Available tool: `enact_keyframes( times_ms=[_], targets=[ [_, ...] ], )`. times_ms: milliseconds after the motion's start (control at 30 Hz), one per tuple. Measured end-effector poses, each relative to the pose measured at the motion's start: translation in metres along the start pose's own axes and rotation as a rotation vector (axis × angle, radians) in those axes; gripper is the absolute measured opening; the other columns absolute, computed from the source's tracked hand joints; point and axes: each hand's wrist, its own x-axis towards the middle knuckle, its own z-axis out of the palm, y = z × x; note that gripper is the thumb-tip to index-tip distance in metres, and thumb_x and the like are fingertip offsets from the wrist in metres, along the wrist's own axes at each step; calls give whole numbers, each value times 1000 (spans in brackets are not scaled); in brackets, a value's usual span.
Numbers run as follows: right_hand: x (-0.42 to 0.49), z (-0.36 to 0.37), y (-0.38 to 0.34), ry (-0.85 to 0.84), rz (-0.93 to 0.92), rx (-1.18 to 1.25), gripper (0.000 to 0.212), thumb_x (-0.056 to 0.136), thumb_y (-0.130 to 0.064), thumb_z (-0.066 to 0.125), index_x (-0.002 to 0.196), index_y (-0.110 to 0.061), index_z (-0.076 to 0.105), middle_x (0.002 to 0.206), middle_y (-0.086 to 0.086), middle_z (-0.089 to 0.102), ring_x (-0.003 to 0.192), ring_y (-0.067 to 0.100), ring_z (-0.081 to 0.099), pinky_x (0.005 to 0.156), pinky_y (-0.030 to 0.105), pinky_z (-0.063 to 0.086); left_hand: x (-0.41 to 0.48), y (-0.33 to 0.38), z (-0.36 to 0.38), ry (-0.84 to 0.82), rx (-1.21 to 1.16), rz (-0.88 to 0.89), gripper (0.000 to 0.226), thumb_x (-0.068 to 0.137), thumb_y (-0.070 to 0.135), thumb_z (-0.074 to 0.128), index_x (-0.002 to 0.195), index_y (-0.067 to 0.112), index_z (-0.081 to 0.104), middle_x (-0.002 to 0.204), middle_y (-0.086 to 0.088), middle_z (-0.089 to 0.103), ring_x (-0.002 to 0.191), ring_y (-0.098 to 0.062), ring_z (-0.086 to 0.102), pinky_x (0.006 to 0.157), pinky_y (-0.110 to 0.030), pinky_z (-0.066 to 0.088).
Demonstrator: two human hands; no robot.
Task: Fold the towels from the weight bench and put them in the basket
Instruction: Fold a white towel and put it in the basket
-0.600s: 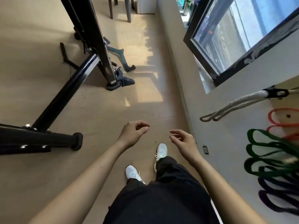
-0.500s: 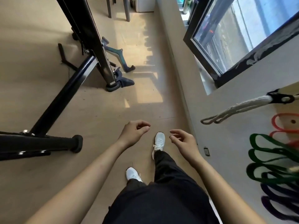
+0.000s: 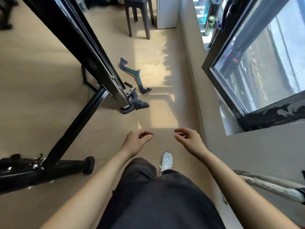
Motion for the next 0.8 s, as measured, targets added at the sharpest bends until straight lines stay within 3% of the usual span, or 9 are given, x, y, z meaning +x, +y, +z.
enact_keyframes(
  times_ms=[100,200,367,500,633,800],
  targets=[
    [43,-25,-23,10,-5,15,22,91,-24,66,112,-23,73,96,0,72,88,13,67,80,27,54,31,25,-9,23,-57,-15,15,96,20,68,107,21,79,103,5,78,105,-10,70,98,-28,53],
    [87,-43,-42,23,6,36,19,90,-24,66,108,-26,73,95,1,73,88,17,69,84,35,55,70,46,-17,28,-98,-27,13,96,20,68,103,26,78,105,6,78,106,-7,69,97,-25,51],
    [162,-65,-74,57,54,54,20,90,-22,66,108,-22,73,90,1,75,82,15,71,88,41,58,148,77,-32,2,-195,-32,16,92,20,69,92,35,75,102,4,79,102,-16,71,98,-34,53],
    [218,-83,-107,63,74,2,21,90,-21,67,109,-19,74,94,-1,75,86,14,71,87,38,58,216,107,-55,-24,-261,-27,13,84,30,68,95,32,75,103,1,78,99,-14,71,94,-32,55],
    [271,-103,-146,57,68,-32,17,92,-21,67,108,-17,74,96,-3,74,87,5,67,75,18,50,284,139,-82,-76,-280,-47,23,75,36,65,94,30,75,103,-2,78,103,-20,71,93,-31,55],
    [345,-123,-184,57,86,9,20,92,-20,67,111,-18,73,96,-1,74,90,11,69,82,26,55,374,181,-116,-122,-173,-41,18,89,22,72,104,14,78,105,-9,77,107,-24,70,102,-39,54]
  ],
)
